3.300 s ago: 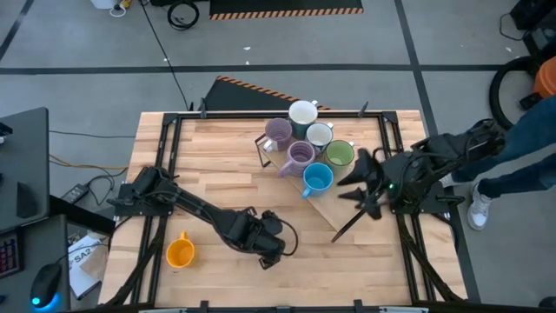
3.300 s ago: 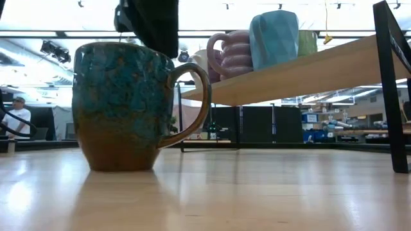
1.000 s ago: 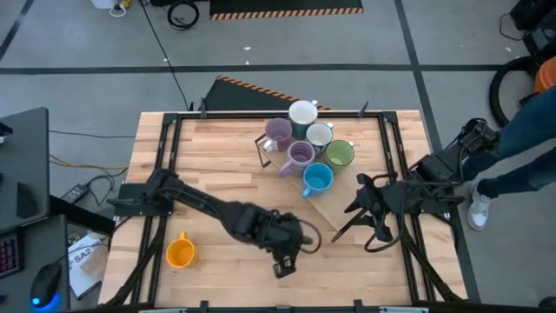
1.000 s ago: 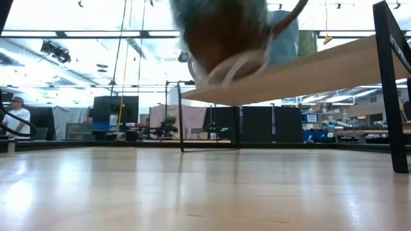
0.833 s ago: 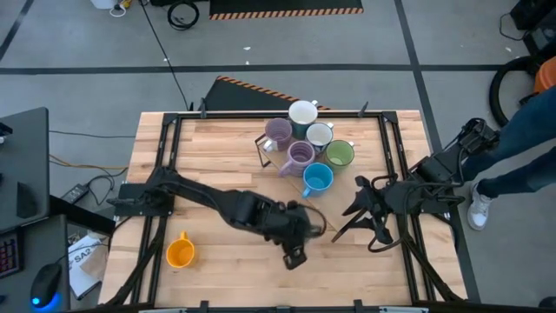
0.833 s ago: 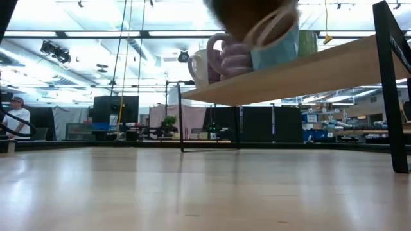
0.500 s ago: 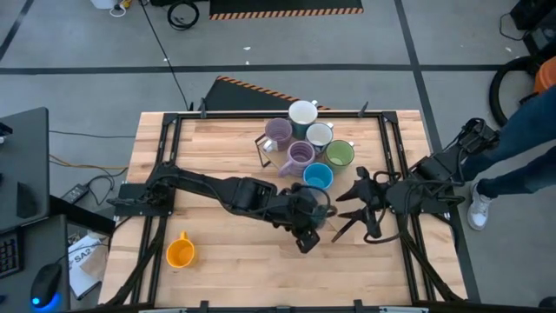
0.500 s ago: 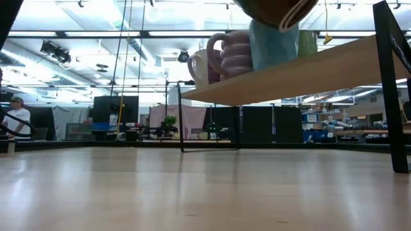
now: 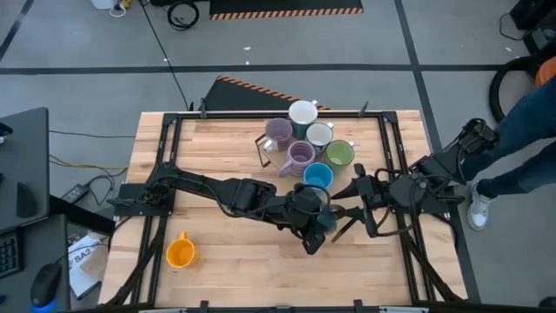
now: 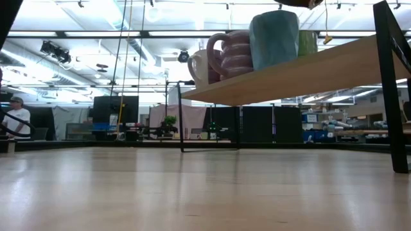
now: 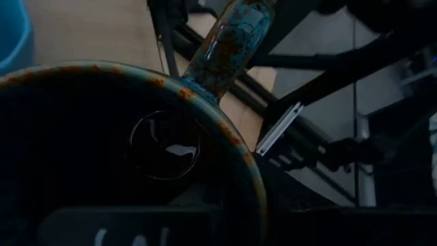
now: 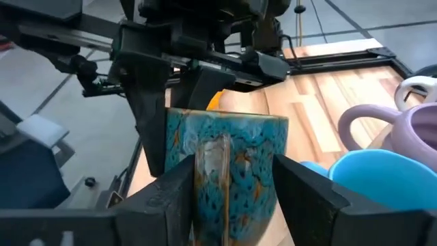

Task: Place coffee mugs
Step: Put the brown mug on the shelf

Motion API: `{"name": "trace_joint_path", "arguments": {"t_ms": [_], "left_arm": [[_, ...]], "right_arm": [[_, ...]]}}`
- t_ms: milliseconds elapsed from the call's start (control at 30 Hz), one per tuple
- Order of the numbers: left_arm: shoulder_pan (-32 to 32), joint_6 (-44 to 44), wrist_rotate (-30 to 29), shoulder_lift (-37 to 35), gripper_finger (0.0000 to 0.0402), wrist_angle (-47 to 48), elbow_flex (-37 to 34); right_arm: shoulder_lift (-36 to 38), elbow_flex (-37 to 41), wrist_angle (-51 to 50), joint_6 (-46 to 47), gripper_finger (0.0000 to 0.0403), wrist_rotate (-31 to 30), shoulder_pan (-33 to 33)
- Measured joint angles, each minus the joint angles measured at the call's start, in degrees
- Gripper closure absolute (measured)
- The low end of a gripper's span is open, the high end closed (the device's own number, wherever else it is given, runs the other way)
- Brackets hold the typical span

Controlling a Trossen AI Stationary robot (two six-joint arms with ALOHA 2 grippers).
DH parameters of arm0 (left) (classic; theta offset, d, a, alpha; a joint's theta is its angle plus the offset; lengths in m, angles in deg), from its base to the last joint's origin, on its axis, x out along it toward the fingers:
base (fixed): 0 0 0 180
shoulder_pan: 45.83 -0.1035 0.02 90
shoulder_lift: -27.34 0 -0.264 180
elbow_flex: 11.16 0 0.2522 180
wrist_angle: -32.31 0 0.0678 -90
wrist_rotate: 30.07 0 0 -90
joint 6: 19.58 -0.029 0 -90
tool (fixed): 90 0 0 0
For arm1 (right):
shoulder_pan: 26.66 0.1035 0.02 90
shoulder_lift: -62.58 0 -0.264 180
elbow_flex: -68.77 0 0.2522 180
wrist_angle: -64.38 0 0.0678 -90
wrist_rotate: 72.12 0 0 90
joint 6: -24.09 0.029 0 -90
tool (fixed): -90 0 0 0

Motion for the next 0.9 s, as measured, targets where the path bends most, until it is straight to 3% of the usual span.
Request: {"name": "trace_joint_path", "arguments": {"t_ms": [200, 500, 900], "left_arm": [[0.0, 0.4, -0.9, 0.0, 0.0358, -2.1, 0.0], [0.0, -0.9, -0.9, 0.0, 0.0347, -2.2, 0.0], [-0.1, -4.1, -1.9, 0.0, 0.0321, -3.7, 0.0]], "right_arm": [[0.0, 0.0, 0.2, 0.3, 0.0254, 1.2, -0.4], [0.0, 0.0, 0.3, 0.6, 0.0349, 4.1, -0.4], [3.5, 0.0, -3.4, -0.1, 0.0343, 5.2, -0.5]]}}
